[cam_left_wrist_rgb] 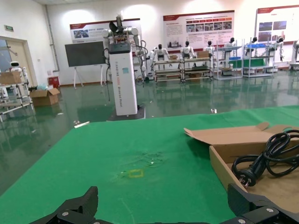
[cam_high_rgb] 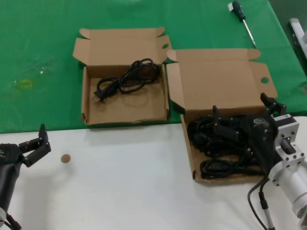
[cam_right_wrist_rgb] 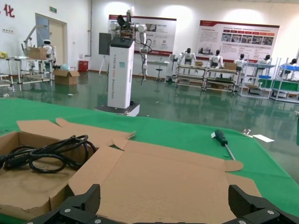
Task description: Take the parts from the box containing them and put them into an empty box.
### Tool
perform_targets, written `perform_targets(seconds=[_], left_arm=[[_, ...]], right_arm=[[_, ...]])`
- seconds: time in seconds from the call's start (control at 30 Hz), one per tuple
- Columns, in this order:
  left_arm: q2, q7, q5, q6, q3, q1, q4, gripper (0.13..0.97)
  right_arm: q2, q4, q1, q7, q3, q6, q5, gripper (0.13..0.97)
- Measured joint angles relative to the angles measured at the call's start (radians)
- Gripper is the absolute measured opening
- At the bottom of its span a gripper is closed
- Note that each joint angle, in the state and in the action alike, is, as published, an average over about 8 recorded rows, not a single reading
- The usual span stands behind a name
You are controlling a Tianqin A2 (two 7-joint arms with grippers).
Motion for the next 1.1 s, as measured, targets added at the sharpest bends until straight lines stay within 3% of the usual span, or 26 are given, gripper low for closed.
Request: perform_targets(seconds=[1.1], left_arm=[[0.000,0.000,0.000,0.000,0.000,0.000,0.000,0.966]], right_arm=[[0.000,0.000,0.000,0.000,0.000,0.000,0.000,0.966]])
